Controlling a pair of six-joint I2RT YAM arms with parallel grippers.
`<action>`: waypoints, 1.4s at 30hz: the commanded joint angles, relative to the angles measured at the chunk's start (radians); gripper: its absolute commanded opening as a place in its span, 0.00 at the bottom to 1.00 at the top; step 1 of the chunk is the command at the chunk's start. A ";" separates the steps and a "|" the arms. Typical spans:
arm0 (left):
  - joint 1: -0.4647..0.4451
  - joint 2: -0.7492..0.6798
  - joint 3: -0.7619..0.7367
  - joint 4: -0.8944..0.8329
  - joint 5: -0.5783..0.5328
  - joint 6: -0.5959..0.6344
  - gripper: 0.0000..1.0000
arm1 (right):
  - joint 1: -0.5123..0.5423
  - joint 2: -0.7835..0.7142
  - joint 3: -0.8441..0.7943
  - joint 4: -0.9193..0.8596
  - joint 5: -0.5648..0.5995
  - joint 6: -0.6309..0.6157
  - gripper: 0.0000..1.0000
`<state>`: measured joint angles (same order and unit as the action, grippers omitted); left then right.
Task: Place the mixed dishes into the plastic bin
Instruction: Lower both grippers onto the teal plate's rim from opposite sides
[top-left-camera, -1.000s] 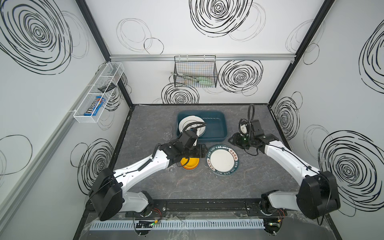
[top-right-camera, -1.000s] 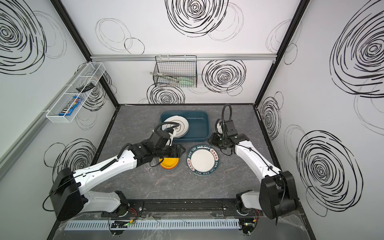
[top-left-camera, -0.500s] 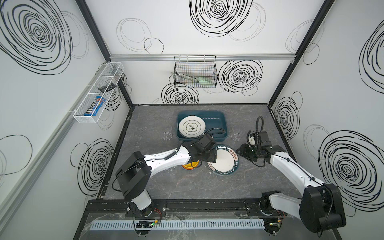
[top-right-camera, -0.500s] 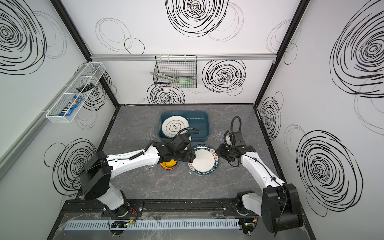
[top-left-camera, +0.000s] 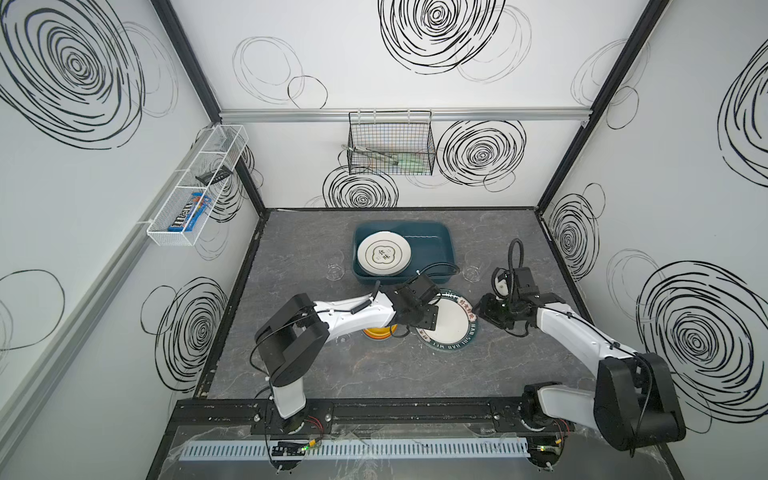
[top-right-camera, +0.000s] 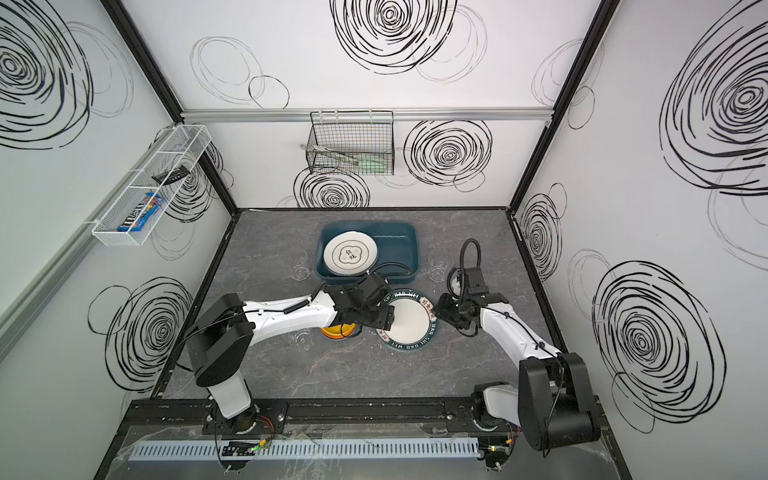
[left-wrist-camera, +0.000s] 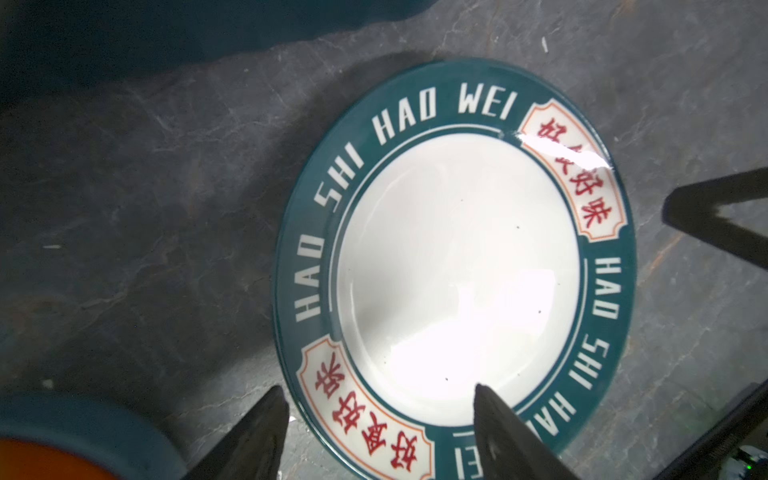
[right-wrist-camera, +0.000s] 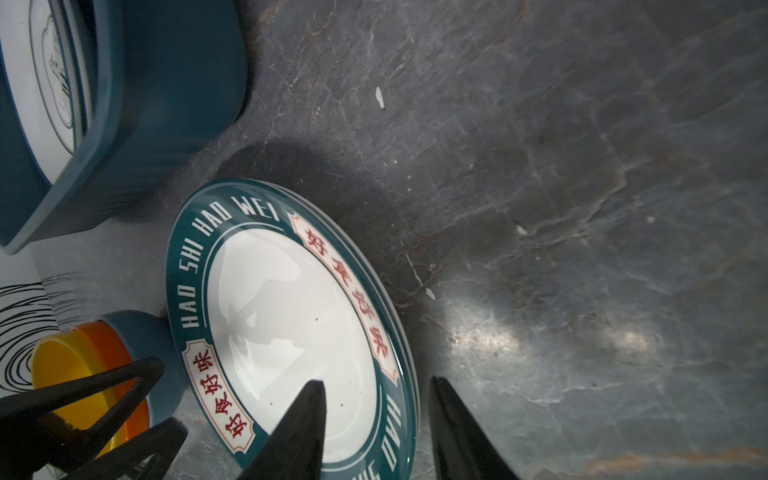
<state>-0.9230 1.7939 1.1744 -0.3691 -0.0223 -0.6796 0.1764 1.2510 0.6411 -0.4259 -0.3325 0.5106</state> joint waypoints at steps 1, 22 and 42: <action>-0.004 0.018 0.033 -0.013 -0.027 0.003 0.74 | -0.005 0.017 -0.014 0.015 -0.014 -0.016 0.45; -0.004 0.058 0.036 0.016 0.001 -0.005 0.70 | -0.008 0.073 -0.022 0.040 -0.047 -0.031 0.45; -0.013 0.065 0.044 0.025 0.015 -0.006 0.66 | -0.007 0.103 -0.040 0.078 -0.108 -0.043 0.46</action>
<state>-0.9276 1.8450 1.1881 -0.3672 -0.0212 -0.6811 0.1715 1.3514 0.6121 -0.3695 -0.4152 0.4835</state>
